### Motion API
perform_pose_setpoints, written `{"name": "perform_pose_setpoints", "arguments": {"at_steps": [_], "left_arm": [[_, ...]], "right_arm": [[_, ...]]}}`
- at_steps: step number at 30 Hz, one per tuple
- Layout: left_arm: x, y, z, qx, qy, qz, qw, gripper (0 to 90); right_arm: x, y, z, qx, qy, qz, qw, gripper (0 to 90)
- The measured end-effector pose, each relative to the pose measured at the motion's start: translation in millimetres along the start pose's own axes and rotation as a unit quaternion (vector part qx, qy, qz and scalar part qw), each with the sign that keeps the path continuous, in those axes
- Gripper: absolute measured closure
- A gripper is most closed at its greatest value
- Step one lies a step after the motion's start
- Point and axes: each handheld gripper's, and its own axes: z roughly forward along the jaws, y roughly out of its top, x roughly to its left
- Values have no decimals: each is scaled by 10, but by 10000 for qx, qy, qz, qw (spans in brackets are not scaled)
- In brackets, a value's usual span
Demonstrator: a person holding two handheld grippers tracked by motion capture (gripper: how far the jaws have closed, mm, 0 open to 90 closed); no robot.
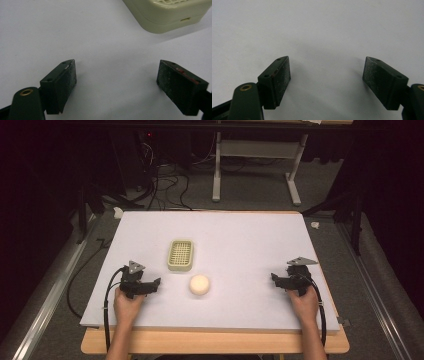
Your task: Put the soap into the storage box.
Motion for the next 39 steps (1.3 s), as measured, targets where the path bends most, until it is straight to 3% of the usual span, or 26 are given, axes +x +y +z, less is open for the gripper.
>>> {"name": "perform_pose_setpoints", "arguments": {"at_steps": [39], "left_arm": [[30,18,-20,-4,7,-82,10000,167]], "right_arm": [[0,1,1,4,0,18,10000,224]]}}
